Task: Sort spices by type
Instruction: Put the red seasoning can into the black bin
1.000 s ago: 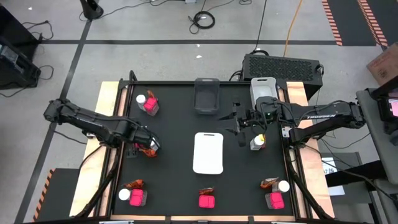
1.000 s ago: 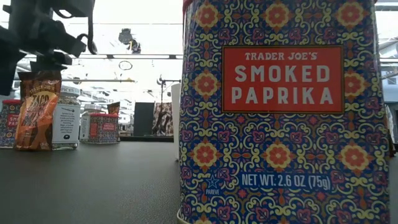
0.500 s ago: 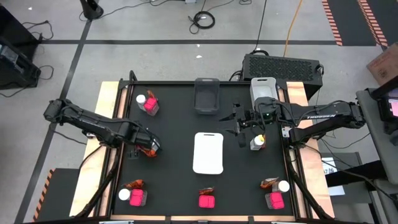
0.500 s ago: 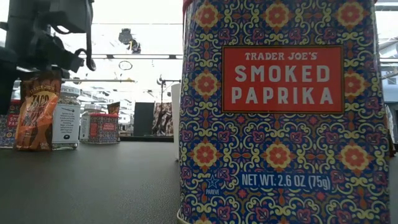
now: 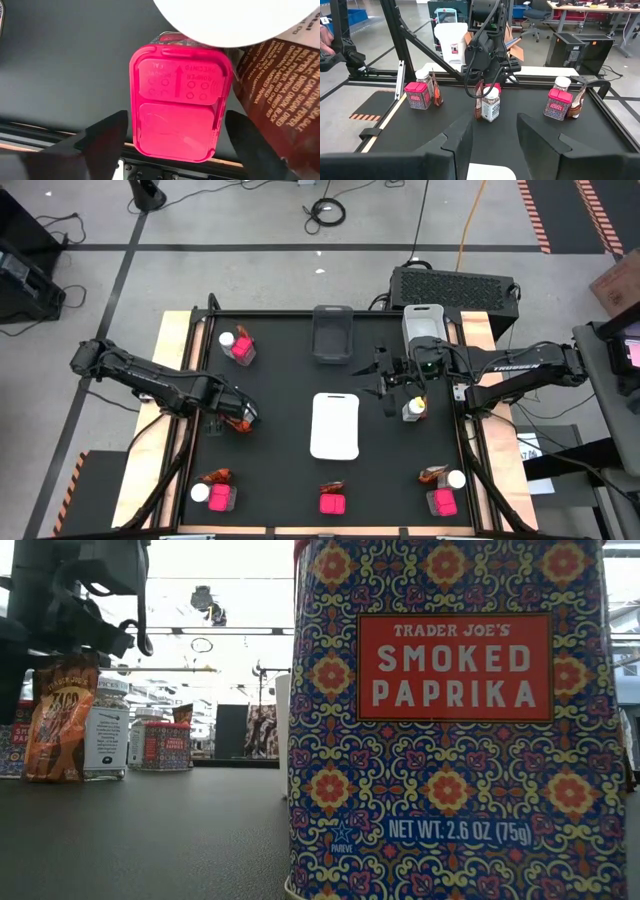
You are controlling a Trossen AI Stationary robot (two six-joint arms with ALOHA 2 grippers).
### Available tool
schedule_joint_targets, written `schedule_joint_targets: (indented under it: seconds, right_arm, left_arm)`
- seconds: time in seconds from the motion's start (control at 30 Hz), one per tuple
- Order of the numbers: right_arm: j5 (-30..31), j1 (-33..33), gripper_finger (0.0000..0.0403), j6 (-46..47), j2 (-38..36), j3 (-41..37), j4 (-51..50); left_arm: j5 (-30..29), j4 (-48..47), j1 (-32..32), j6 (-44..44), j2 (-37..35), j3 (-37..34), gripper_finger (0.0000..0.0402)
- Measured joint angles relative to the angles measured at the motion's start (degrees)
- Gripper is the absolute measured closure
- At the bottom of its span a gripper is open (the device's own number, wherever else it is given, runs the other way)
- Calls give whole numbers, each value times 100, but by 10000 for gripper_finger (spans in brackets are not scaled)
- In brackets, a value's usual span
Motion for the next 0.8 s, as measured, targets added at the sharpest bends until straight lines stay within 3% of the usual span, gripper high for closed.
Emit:
schedule_joint_targets:
  seconds: [0.3,0.5,0.8]
  right_arm:
    - [6,0,257,0,0,0,0]
    - [20,0,257,0,0,0,2]
    - [19,0,257,-19,0,0,7]
  left_arm:
    - [-1,-11,0,18,0,2,176]
    - [85,-197,0,20,-106,113,181]
    - [-120,-1886,2,-9,-422,1163,180]
